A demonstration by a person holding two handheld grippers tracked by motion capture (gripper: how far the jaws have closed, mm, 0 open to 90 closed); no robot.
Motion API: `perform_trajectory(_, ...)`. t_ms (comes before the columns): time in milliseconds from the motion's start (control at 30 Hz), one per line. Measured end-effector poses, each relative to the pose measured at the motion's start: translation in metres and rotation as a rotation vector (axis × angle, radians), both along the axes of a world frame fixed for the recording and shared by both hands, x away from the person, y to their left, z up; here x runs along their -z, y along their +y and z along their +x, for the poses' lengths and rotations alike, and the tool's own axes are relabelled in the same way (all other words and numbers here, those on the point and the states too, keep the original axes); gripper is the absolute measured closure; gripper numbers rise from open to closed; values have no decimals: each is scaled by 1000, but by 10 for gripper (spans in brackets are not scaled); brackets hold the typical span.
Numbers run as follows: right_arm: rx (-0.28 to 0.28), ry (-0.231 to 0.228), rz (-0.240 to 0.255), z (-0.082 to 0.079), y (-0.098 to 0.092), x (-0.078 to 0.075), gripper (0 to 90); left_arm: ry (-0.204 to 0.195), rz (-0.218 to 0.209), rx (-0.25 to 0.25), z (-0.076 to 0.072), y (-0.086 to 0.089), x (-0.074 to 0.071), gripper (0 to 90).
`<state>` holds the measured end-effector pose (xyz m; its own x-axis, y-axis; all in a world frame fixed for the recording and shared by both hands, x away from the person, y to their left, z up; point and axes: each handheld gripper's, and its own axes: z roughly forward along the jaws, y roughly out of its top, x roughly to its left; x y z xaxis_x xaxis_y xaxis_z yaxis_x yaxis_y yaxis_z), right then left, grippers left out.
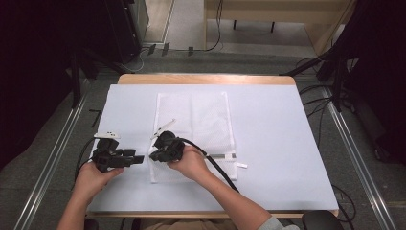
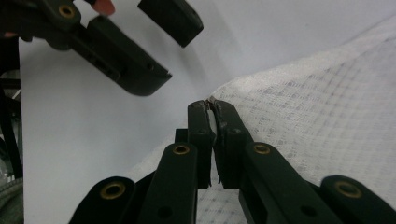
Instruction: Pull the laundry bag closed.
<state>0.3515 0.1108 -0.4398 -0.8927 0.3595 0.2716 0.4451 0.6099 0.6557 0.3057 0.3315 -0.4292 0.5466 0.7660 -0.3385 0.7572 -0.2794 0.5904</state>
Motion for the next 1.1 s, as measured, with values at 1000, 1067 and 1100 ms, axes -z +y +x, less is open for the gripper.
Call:
perform_trajectory(1000, -76, -15, 32, -4, -8, -20, 876, 34, 54, 195, 11, -38, 10, 791)
perform_trajectory(1067, -83, -15, 31, -4, -9, -19, 876, 38, 59, 206, 11, -39, 10, 807)
perform_trajectory(1100, -87, -15, 30, -4, -9, -19, 876, 38, 63, 210, 11, -40, 10, 821)
